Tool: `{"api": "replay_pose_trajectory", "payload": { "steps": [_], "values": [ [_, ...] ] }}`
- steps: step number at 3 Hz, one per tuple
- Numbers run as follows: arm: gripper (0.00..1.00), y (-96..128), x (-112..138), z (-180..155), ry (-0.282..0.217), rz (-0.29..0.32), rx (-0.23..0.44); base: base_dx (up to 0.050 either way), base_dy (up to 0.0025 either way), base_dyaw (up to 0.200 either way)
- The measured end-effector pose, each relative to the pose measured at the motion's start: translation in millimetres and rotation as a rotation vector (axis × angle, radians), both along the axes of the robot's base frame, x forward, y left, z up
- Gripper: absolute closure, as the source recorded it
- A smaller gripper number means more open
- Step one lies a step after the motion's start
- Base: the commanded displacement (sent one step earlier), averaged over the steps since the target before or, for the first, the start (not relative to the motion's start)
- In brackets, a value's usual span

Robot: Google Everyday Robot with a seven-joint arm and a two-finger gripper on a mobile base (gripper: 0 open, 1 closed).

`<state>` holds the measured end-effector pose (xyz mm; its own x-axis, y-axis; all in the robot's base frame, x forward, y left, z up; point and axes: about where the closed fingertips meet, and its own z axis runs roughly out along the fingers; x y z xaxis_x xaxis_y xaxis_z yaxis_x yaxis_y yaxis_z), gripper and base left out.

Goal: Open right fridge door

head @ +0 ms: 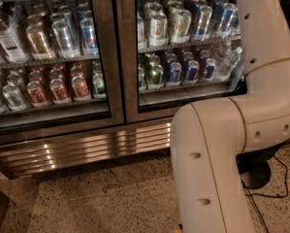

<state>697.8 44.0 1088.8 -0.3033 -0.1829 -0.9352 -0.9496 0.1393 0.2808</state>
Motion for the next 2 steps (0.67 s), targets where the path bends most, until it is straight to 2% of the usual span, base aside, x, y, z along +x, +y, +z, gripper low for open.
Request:
{"api": "replay_pose_trajectory", "payload": {
  "steps": [1, 2],
  "values": [
    [0.0, 3.3, -0.5, 2.3, -0.083, 0.02, -0.004, 0.0, 0.0, 0.0],
    [0.0, 1.2, 0.7, 4.2, -0.113, 0.011, -0.015, 0.0, 0.0, 0.0]
  ]
}}
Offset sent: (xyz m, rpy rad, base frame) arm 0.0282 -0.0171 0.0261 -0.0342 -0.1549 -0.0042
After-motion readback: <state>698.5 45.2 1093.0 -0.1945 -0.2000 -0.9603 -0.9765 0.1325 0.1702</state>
